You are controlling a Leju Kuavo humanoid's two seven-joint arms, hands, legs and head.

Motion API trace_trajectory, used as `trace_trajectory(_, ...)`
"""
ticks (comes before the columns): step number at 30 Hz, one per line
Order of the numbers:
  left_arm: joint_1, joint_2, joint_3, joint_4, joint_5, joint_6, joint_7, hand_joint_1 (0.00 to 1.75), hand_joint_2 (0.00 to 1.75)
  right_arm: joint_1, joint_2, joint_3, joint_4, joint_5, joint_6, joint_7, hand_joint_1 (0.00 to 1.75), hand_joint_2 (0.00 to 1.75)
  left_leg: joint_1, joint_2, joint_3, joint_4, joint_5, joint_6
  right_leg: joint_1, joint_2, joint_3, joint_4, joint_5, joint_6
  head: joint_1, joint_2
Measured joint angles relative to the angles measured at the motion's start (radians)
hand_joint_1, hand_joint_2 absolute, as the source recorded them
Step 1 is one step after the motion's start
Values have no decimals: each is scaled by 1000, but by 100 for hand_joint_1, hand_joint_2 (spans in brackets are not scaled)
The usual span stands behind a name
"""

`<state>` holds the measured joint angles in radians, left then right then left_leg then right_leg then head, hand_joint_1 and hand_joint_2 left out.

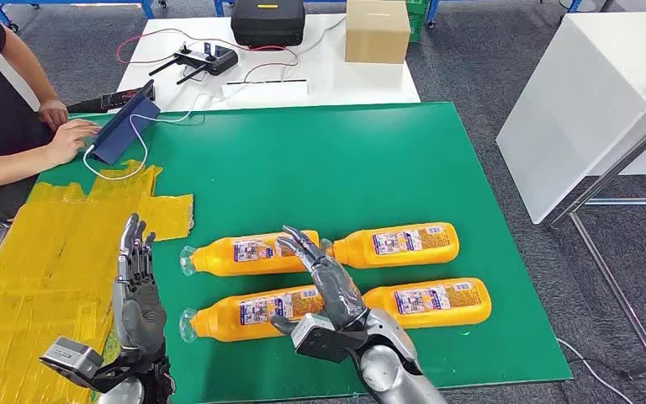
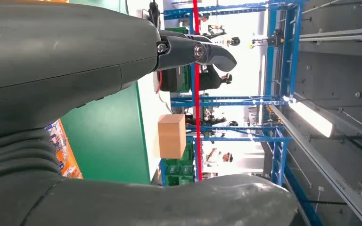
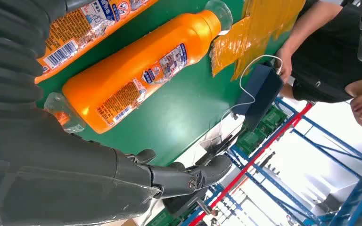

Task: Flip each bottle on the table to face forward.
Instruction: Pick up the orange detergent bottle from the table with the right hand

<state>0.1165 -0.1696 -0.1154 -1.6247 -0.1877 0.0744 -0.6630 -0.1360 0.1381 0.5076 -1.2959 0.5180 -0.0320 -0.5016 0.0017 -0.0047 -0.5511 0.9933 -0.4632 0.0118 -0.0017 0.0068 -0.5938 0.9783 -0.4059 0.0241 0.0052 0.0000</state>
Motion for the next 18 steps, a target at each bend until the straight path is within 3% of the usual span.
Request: trace_trajectory(18,-13,-5,6,17,-13,2,0,0,0,-15,0,23,22,10,7,10,0,175,0,0,0,0,0,0,0,0,0,0,0,0,0,0)
